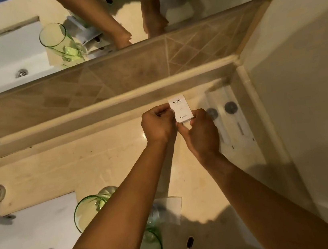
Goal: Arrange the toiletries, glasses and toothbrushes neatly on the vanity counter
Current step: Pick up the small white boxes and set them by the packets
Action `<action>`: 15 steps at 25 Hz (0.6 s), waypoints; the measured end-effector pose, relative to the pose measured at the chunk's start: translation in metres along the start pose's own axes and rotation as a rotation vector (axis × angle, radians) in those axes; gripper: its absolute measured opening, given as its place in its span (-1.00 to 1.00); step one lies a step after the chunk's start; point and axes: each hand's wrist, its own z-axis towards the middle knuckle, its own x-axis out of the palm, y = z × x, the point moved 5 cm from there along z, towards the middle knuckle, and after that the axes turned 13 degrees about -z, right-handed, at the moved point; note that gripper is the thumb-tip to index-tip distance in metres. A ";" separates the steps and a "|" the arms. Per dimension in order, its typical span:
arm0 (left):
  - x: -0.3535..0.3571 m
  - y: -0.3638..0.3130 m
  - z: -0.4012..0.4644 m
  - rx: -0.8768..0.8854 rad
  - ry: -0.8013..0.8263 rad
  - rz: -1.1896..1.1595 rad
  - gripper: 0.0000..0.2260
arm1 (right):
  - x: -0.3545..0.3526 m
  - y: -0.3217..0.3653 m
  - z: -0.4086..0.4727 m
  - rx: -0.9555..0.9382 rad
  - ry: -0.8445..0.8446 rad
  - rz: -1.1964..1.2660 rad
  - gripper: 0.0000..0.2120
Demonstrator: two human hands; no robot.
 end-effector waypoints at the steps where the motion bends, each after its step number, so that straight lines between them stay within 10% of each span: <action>1: 0.002 0.000 0.004 -0.005 -0.005 0.009 -0.84 | 0.002 0.000 0.003 0.005 0.009 -0.001 -0.44; 15: 0.012 -0.003 0.015 0.069 -0.012 0.096 -0.83 | 0.004 0.001 0.010 -0.129 0.013 -0.066 -0.58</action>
